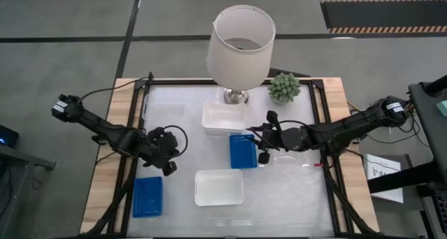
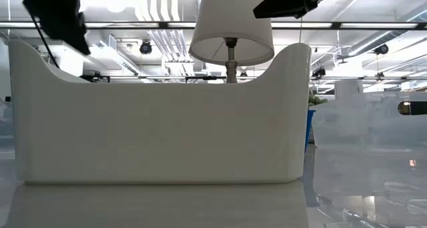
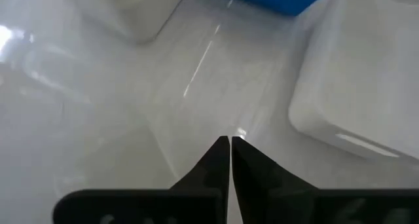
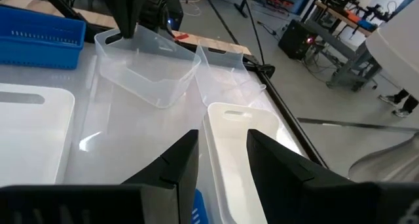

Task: Stack baskets by color
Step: Stack the bottom left transparent bin into the top left transparent bin

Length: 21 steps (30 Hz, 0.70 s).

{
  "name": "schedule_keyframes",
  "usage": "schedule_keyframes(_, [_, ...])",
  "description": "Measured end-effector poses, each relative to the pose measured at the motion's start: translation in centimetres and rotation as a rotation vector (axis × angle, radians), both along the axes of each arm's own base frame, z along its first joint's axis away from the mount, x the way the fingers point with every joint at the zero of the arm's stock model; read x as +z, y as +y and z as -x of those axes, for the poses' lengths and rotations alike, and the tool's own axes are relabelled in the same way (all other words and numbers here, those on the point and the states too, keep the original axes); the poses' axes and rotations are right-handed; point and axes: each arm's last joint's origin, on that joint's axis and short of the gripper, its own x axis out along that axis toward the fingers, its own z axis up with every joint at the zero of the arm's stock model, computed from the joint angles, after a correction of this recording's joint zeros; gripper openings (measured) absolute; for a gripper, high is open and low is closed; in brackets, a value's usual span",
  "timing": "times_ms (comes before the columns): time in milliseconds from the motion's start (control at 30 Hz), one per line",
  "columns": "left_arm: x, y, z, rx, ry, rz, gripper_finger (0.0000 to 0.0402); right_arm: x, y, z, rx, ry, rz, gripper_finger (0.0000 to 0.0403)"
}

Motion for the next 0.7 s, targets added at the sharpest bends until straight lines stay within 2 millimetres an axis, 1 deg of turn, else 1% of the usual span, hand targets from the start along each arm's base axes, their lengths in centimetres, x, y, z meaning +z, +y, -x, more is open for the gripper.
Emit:
schedule_keyframes(133, [-1.8,0.3,0.4,0.083,0.042,0.026,0.0003,-0.2,0.0,0.0,-0.003,0.003,-0.007,0.0123])
schedule_keyframes(200, [-2.5,0.4,0.6,0.097,0.061,0.025,0.0016,-0.2,0.0,0.1,-0.007,0.001,-0.019,0.0123])
schedule_keyframes(300, [-3.1,0.5,0.8,0.111,0.086,0.023,0.0054,-0.3,0.0,0.1,-0.010,0.001,-0.026,0.0123])
schedule_keyframes(400, [-3.7,0.5,0.7,0.134,0.095,0.016,0.0104,-0.3,0.0,0.1,-0.009,0.000,-0.026,0.0123])
schedule_keyframes(533, [-5.0,0.4,0.3,0.159,0.107,0.013,0.0165,-0.3,0.0,0.1,-0.010,-0.007,-0.029,0.0123])
schedule_keyframes(633, [-6.2,0.2,-0.2,0.153,0.137,-0.013,0.0194,-0.3,0.0,0.1,-0.013,-0.010,-0.038,0.0123])
schedule_keyframes(700, [-7.0,0.1,-0.5,0.154,0.177,-0.043,0.0204,-0.3,0.0,0.1,-0.013,-0.011,-0.039,0.0123])
